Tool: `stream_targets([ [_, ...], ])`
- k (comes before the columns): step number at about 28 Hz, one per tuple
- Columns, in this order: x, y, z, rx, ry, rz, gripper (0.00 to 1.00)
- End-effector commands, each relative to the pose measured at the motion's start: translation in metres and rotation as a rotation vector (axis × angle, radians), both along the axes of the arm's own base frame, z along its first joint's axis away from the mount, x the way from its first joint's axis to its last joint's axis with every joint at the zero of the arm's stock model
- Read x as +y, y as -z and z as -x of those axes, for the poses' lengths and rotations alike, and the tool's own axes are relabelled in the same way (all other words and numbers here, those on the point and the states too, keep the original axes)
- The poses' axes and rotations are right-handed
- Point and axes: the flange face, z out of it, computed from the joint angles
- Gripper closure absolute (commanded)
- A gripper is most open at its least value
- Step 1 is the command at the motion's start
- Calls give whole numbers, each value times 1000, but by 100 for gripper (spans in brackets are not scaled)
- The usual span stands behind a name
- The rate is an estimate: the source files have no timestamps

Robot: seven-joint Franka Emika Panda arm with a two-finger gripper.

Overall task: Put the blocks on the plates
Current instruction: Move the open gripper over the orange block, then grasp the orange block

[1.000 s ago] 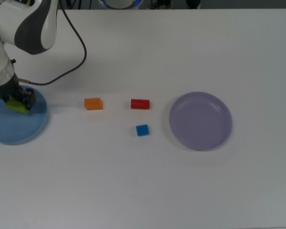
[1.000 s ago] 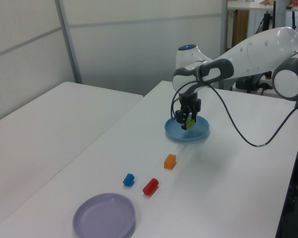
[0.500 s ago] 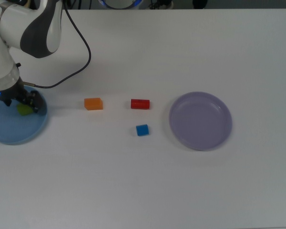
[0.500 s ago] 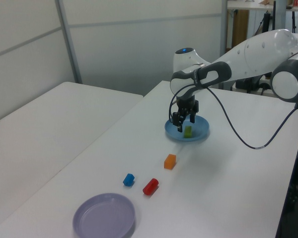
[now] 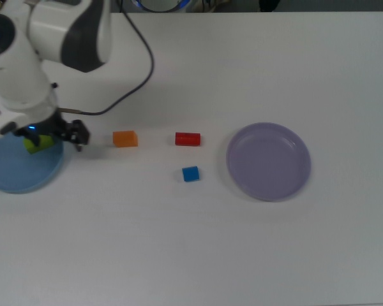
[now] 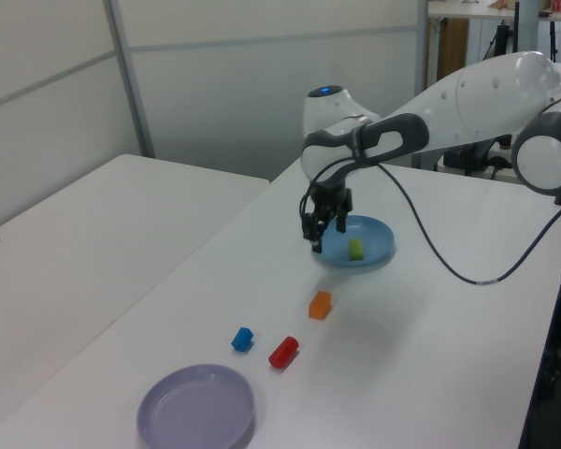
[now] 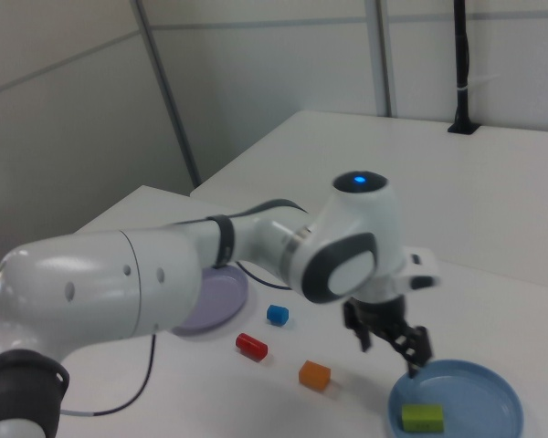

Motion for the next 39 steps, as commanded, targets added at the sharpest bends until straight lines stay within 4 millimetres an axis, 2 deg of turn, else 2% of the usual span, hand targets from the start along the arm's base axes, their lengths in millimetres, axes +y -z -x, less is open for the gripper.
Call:
stream_targets([
  [1, 53, 7, 3, 71, -100, -33, 0],
  [3, 72, 15, 6, 118, -128, -43, 0],
  [8, 97, 30, 12, 185, -193, -57, 0],
  [11, 105, 35, 11, 195, -200, -58, 0],
  [18, 110, 48, 17, 224, -210, -55, 1],
  [19, 113, 51, 18, 230, -216, -56, 6],
  [20, 116, 55, 19, 238, -223, -56, 17],
  [23, 117, 59, 20, 246, -225, -56, 43],
  [25, 116, 59, 20, 246, -222, -56, 56],
  [26, 116, 59, 20, 244, -223, -56, 68],
  [28, 116, 59, 20, 244, -223, -56, 78],
  [30, 116, 59, 20, 244, -223, -56, 83],
  [34, 115, 46, 17, 222, -220, -55, 83],
  [36, 108, 32, 17, 198, -207, -56, 83],
  [37, 100, 16, 14, 169, -196, -53, 83],
  [39, 87, 5, 13, 147, -177, -50, 83],
])
